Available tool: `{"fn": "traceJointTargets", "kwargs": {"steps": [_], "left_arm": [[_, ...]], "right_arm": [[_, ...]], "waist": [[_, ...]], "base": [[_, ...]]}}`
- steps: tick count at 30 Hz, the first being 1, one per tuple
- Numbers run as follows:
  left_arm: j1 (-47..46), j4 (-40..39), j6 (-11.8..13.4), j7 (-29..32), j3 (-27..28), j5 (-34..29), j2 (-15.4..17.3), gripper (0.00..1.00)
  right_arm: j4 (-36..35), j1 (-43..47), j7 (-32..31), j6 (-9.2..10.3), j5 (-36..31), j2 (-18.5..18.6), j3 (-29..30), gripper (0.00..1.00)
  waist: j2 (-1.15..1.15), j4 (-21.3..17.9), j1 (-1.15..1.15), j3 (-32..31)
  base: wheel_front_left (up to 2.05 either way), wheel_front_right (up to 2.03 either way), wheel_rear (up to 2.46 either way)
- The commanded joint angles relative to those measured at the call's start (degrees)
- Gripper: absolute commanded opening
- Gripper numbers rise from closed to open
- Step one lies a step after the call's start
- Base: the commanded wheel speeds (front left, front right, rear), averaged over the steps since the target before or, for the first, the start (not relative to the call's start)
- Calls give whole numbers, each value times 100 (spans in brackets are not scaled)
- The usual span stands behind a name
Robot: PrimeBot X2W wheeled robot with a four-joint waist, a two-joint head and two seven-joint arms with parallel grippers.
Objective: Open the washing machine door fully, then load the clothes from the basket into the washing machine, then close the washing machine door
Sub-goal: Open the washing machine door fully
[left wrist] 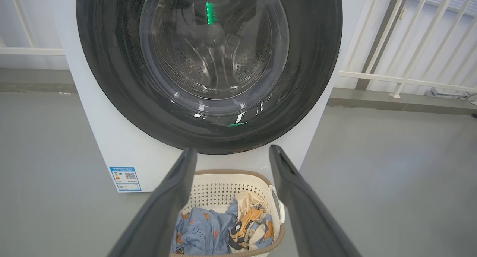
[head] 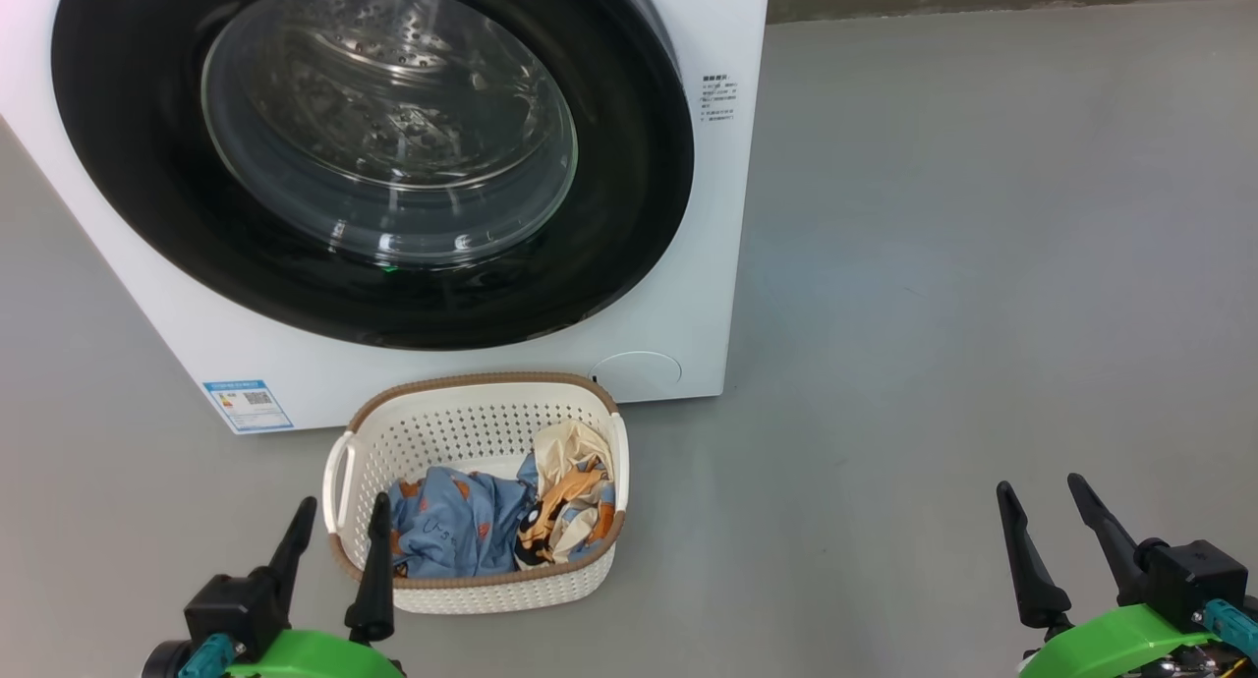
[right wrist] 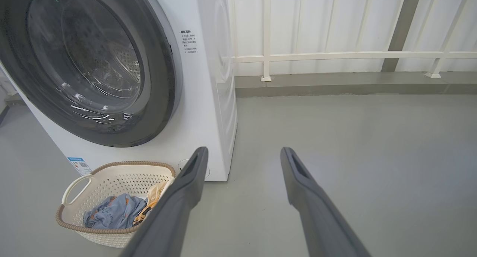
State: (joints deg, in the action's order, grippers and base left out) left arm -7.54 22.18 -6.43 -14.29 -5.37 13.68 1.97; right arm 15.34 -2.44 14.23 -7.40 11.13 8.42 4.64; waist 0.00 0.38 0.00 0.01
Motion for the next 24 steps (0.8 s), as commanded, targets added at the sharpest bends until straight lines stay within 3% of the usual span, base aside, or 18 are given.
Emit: {"fn": "traceJointTargets", "kwargs": {"steps": [1, 9, 10, 11, 24], "left_arm": [[-188, -128, 60, -71, 191, -24, 91, 100], [-186, -134, 71, -71, 188, -19, 91, 100], [-186, -136, 73, -71, 186, -19, 91, 100], [-186, -138, 74, -71, 184, -19, 91, 100], [-217, -190, 122, -71, 139, -47, 91, 100]], "right_arm": [[-133, -169, 49, -9, 31, 52, -103, 100], [-147, -169, 47, -9, 29, 55, -94, 100], [-151, -173, 39, -9, 39, 53, -91, 46], [-156, -175, 32, -9, 53, 51, -94, 0], [-136, -200, 27, -9, 297, 116, -111, 0]], "waist": [[0, 0, 0, 0], [0, -1, 0, 0], [0, 0, 0, 1], [0, 2, 0, 4], [0, 8, 0, 105]], "base": [[0, 0, 0], [0, 0, 0], [0, 0, 0], [0, 0, 0], [0, 0, 0]]}}
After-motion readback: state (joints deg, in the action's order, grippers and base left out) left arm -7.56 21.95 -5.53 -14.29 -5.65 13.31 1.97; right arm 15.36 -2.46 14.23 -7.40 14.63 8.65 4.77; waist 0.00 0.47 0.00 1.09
